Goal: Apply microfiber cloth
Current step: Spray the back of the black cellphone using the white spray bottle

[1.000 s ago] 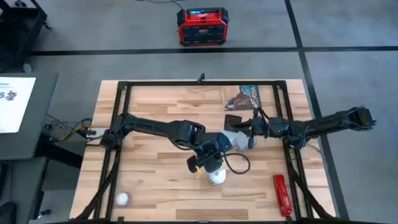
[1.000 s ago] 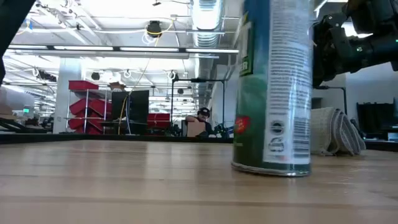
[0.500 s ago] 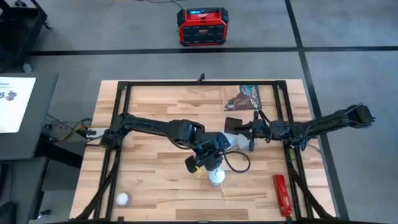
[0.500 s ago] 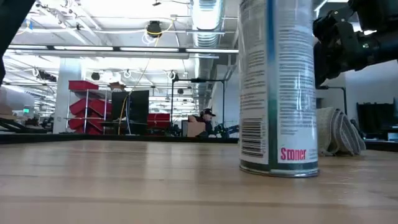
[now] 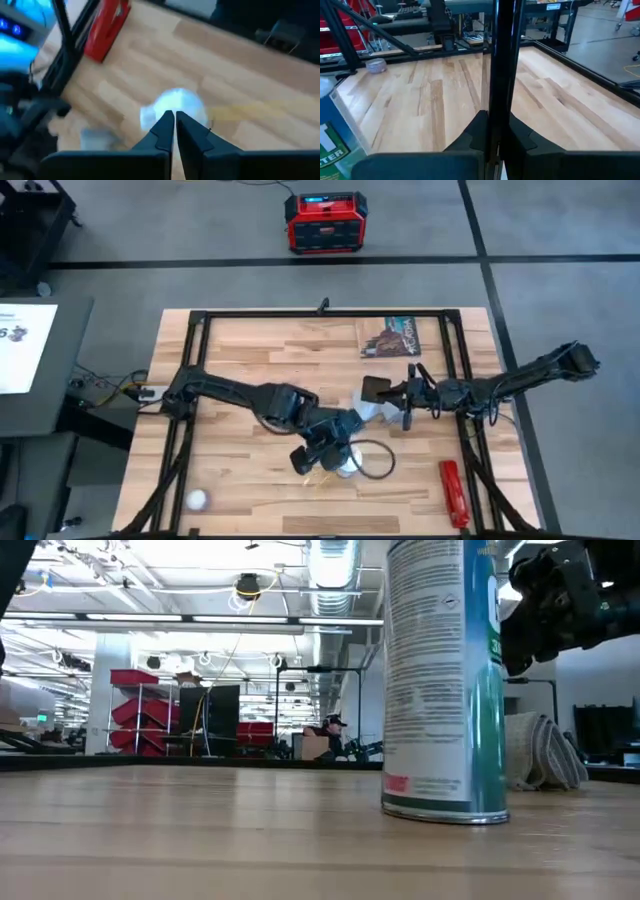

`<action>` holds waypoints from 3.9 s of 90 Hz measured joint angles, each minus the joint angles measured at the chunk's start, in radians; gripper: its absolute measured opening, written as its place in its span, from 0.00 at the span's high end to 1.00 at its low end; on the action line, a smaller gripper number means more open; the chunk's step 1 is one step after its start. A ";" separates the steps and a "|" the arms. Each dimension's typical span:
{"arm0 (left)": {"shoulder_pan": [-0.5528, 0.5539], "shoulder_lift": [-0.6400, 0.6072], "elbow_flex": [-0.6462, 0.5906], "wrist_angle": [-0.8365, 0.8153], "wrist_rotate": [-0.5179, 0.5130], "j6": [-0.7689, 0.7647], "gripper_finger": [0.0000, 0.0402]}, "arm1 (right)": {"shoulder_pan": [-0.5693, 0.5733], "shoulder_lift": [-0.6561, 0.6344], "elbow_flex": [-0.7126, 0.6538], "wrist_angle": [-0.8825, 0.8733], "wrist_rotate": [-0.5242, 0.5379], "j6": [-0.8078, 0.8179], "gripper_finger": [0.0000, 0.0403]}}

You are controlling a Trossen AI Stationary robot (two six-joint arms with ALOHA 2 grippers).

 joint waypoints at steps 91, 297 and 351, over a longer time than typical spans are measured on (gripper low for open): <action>0.001 0.002 -0.173 0.231 0.016 -0.215 1.00 | 0.030 0.000 0.000 -0.024 0.043 0.017 0.97; -0.094 -0.044 -0.186 -0.003 -0.340 -0.490 1.00 | 0.055 0.001 0.026 -0.035 0.037 0.014 0.97; -0.045 -0.044 -0.186 -0.058 -0.416 -0.457 1.00 | 0.055 0.001 0.026 -0.044 0.038 0.015 0.97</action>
